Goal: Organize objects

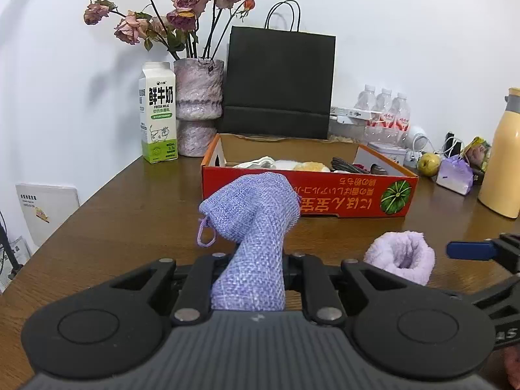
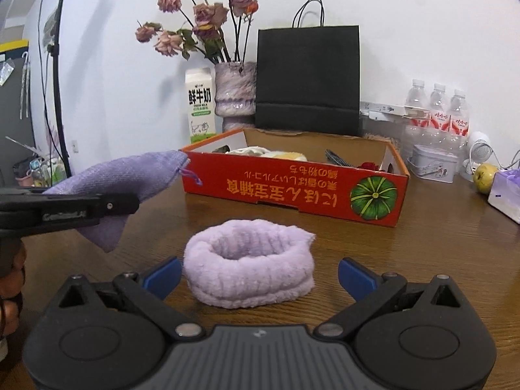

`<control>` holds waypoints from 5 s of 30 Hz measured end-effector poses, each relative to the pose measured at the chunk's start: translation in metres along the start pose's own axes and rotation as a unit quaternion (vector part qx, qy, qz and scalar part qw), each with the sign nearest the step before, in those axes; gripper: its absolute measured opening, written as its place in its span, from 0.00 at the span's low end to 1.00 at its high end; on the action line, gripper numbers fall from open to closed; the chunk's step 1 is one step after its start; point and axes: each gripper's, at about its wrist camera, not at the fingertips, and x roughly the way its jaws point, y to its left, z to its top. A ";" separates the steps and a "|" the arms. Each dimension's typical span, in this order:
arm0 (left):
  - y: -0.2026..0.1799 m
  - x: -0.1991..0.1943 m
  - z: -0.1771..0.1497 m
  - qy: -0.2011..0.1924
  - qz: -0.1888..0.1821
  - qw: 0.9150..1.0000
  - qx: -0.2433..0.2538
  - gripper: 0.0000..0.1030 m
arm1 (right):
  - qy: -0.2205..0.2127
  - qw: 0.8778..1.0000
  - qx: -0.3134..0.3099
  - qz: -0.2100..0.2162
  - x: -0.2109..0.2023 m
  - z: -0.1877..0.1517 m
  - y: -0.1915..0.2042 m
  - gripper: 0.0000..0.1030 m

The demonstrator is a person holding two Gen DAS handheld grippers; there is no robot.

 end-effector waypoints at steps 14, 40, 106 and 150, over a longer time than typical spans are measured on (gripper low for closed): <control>0.005 -0.002 -0.003 0.004 -0.015 1.000 -0.010 0.15 | 0.072 0.997 0.008 -0.005 0.051 0.014 0.007 0.85; -0.016 0.006 0.030 -0.006 -0.004 1.000 -0.008 0.15 | -0.047 0.999 -0.010 -0.004 0.013 0.043 0.001 0.26; -0.032 0.210 0.140 -0.046 0.044 0.998 -0.004 0.82 | -0.059 0.995 0.013 -0.078 0.181 0.145 -0.103 0.93; -0.035 0.037 0.109 -0.021 0.062 0.998 0.011 1.00 | -0.074 0.995 0.027 -0.062 0.012 0.110 -0.053 1.00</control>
